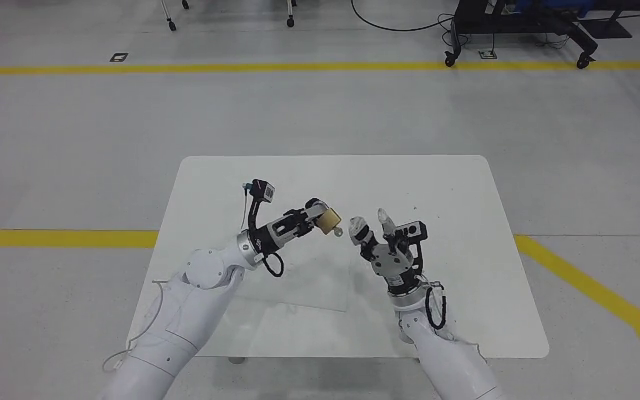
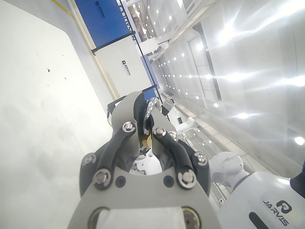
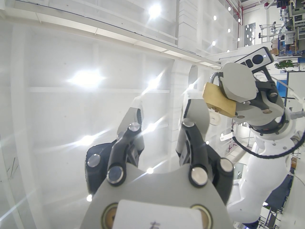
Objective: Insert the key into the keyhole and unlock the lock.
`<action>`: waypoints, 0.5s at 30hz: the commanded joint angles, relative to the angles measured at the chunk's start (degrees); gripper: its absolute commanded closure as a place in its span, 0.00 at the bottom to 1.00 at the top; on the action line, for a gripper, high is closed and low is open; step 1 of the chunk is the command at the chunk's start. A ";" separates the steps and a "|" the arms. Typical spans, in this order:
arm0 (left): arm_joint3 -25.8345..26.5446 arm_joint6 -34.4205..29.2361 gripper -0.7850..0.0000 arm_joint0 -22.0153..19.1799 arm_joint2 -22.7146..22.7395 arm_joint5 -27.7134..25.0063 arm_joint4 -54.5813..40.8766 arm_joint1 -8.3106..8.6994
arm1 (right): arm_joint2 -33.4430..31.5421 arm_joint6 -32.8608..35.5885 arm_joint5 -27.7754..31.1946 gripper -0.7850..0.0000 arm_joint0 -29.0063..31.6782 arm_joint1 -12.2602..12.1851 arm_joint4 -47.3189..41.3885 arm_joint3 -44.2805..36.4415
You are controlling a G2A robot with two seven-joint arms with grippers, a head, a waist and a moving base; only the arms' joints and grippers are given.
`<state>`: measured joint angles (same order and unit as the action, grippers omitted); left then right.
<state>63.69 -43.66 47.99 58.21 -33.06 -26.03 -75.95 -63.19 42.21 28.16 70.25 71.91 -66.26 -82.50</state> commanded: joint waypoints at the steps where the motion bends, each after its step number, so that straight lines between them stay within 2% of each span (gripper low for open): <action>1: 0.00 0.00 1.00 0.00 0.00 0.00 0.00 0.00 | 0.00 0.00 0.00 0.00 0.00 0.00 0.00 0.00; 5: 0.00 0.00 1.00 0.00 0.00 0.00 0.00 0.00 | 0.00 0.00 0.00 0.00 0.00 0.00 0.00 0.00; 8: 1.18 6.97 1.00 0.70 0.03 1.64 9.86 0.23 | -0.40 -2.54 0.49 0.00 0.06 -0.05 3.96 -0.04; 11: 3.54 12.34 1.00 1.48 0.40 6.45 13.64 0.24 | -0.44 -4.66 0.57 0.00 0.59 0.02 7.77 -1.30; 13: 4.43 13.83 1.00 1.99 1.01 9.67 14.00 0.33 | -0.67 -4.97 0.87 0.11 1.21 -0.01 10.14 -1.89; 15: 5.22 14.96 1.00 2.28 1.82 12.51 14.31 0.46 | -1.15 -6.50 2.41 0.29 1.70 -0.11 15.35 -1.90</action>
<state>68.58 -29.23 50.08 59.63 -22.12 -11.75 -75.55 -64.11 36.66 29.61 71.76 71.86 -54.29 -84.51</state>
